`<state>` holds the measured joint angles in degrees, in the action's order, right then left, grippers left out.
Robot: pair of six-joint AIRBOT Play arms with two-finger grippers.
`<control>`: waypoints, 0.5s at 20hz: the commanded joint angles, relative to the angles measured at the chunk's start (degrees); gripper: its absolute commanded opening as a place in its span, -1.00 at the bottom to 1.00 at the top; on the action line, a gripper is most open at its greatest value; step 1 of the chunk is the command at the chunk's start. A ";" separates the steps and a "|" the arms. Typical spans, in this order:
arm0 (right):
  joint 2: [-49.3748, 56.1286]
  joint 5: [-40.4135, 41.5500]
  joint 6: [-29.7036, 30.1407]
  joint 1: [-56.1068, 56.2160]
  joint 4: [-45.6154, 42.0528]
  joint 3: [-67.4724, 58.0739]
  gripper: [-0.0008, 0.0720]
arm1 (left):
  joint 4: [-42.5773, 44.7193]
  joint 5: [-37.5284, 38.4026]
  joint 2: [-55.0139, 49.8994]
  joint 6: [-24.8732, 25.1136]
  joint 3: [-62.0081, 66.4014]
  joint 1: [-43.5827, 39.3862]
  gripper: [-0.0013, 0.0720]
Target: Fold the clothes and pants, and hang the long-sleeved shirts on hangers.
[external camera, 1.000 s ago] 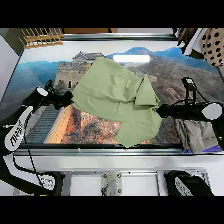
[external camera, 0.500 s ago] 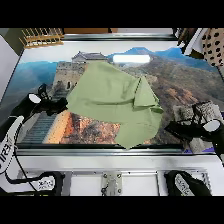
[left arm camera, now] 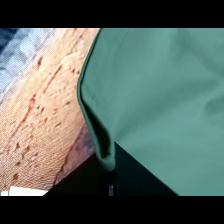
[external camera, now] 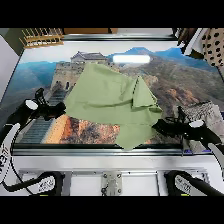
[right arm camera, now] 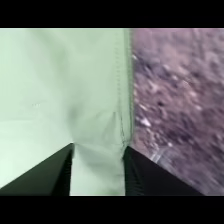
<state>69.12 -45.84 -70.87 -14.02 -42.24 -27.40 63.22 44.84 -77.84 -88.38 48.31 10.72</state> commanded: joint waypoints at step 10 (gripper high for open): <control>-12.17 -8.87 3.45 2.91 -7.02 -27.39 -0.95 | 0.04 2.16 14.75 0.11 17.22 3.08 -0.95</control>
<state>62.46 -49.08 -67.57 -11.22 -46.19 -43.35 63.18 46.61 -70.13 -88.20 57.67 12.49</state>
